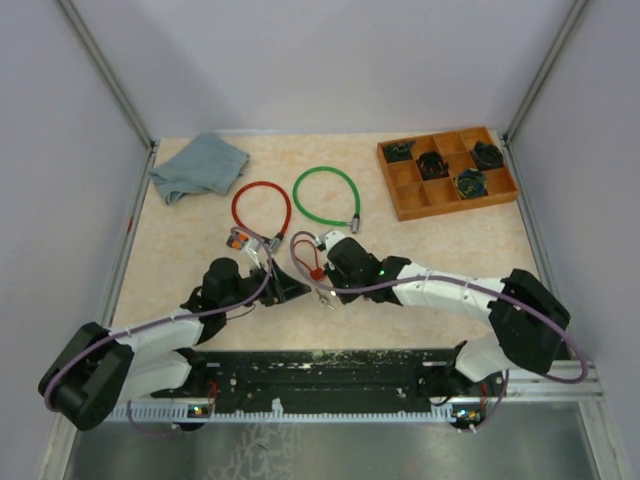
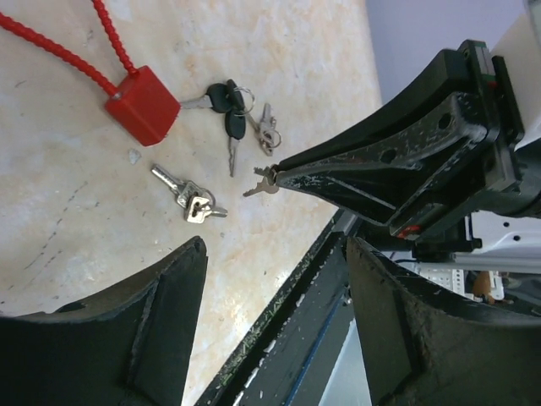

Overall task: Unlock with the key
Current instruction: Pick up the key from the center of the board.

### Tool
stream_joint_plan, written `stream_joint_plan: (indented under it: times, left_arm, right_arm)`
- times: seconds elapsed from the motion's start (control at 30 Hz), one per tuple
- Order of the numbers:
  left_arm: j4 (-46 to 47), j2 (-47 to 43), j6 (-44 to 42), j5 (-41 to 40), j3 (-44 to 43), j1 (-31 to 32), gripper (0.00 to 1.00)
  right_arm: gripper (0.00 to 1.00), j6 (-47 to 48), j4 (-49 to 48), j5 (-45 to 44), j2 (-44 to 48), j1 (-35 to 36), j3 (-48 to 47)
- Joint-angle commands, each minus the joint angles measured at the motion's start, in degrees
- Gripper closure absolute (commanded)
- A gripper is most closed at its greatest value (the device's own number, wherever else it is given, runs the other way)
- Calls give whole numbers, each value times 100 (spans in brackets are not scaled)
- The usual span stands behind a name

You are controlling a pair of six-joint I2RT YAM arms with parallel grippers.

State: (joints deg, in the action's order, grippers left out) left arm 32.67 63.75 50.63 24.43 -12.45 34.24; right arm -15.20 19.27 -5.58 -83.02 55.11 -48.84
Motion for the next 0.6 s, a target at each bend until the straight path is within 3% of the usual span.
stream_joint_plan:
  times: [0.0, 0.27, 0.57]
  left_arm:
    - [1110, -52, 186, 259, 235, -31, 28]
    - [1564, -99, 181, 285, 222, -31, 34]
    - [1836, 521, 225, 689, -263, -30, 44]
  right_arm:
    - [100, -258, -779, -203, 571, 53, 210]
    - [100, -646, -1727, 80, 1188, 53, 774]
    - [100, -695, -1993, 189, 1253, 54, 839]
